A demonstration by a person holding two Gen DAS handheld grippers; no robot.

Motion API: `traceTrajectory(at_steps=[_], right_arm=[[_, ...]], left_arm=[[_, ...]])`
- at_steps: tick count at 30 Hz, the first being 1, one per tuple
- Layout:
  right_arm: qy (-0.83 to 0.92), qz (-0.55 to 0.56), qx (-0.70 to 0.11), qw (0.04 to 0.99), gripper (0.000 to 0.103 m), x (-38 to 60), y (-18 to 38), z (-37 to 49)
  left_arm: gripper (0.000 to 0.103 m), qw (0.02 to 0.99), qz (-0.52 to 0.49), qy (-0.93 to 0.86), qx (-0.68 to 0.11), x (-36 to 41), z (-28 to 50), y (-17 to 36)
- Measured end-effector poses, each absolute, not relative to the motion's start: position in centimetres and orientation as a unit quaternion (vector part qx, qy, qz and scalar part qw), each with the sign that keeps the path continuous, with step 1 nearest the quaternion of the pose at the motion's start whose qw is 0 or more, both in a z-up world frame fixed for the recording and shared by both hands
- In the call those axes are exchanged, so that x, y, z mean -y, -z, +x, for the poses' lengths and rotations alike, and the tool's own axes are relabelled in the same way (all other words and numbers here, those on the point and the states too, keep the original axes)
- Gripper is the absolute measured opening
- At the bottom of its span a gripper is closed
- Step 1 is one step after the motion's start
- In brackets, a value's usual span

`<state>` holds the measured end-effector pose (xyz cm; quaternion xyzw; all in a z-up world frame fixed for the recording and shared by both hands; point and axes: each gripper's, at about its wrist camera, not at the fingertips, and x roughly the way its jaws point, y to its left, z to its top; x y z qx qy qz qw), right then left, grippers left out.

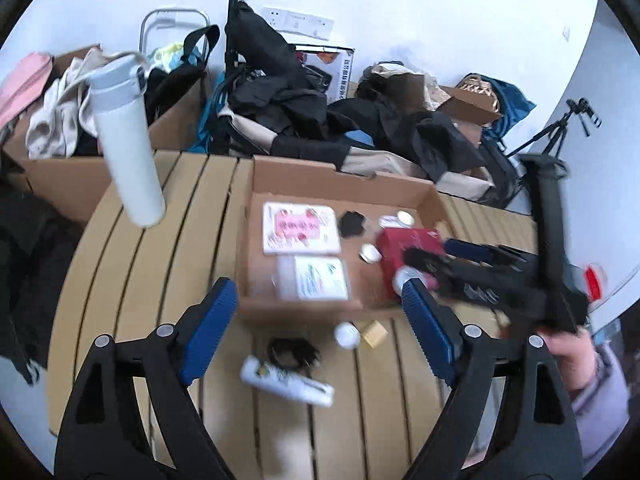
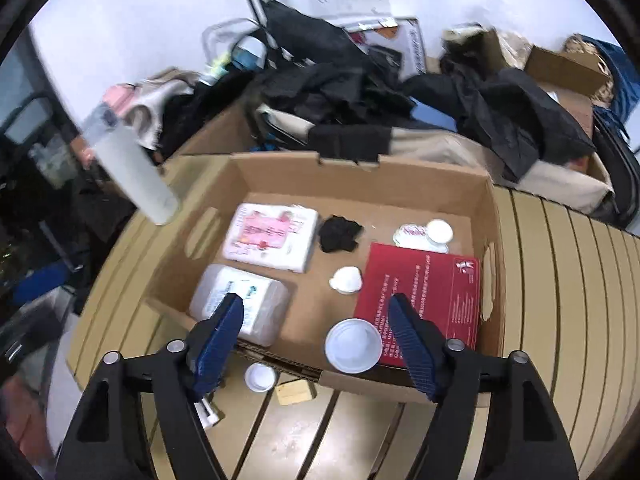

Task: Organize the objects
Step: 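Open both grippers and withdraw them from the box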

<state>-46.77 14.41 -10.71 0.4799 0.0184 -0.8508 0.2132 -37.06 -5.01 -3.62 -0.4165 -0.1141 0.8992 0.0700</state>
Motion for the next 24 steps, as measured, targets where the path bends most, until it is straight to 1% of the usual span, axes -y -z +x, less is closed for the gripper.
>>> traceTrajectory(at_steps=[2, 4, 7, 10, 12, 14, 17, 19, 21, 24], right_arm=[[0.851, 0.476, 0.011, 0.222, 0.078, -15.1, 9.5, -46.1], [0.855, 0.467, 0.017, 0.227, 0.079, -16.0, 8.2, -45.1], [0.862, 0.464, -0.012, 0.205, 0.079, -18.0, 6.2, -43.1], [0.862, 0.467, -0.024, 0.195, 0.079, -20.6, 4.4, -40.0], [0.869, 0.455, -0.040, 0.190, 0.084, -22.2, 2.9, -37.0], [0.878, 0.437, -0.056, 0.186, 0.084, -23.6, 1.5, -33.3], [0.889, 0.416, -0.060, 0.183, 0.084, -25.1, 0.2, -28.3], [0.895, 0.404, -0.050, 0.183, 0.084, -25.6, -0.1, -24.8], [0.900, 0.391, -0.032, 0.191, 0.084, -25.9, 0.5, -20.5], [0.890, 0.396, 0.004, 0.224, 0.084, -25.7, 3.1, -14.9]], left_arm=[[0.083, 0.068, -0.416, -0.900, 0.108, 5.3, -35.4, 3.0], [0.089, 0.060, -0.410, -0.906, 0.088, 5.5, -33.9, 2.5], [0.090, 0.047, -0.417, -0.906, 0.063, 5.2, -32.4, 2.2], [0.091, 0.033, -0.429, -0.902, 0.031, 4.7, -30.1, 1.7], [0.091, 0.023, -0.428, -0.903, 0.018, 4.4, -28.0, 1.2], [0.094, 0.023, -0.421, -0.906, 0.019, 4.4, -25.6, 0.5], [0.097, 0.031, -0.409, -0.911, 0.034, 4.5, -22.1, -0.7], [0.103, 0.030, -0.392, -0.918, 0.053, 4.9, -19.2, -1.1], [0.103, 0.043, -0.386, -0.919, 0.067, 5.0, -16.1, -0.9], [0.103, 0.073, -0.403, -0.910, 0.068, 4.9, -12.7, 0.6]])
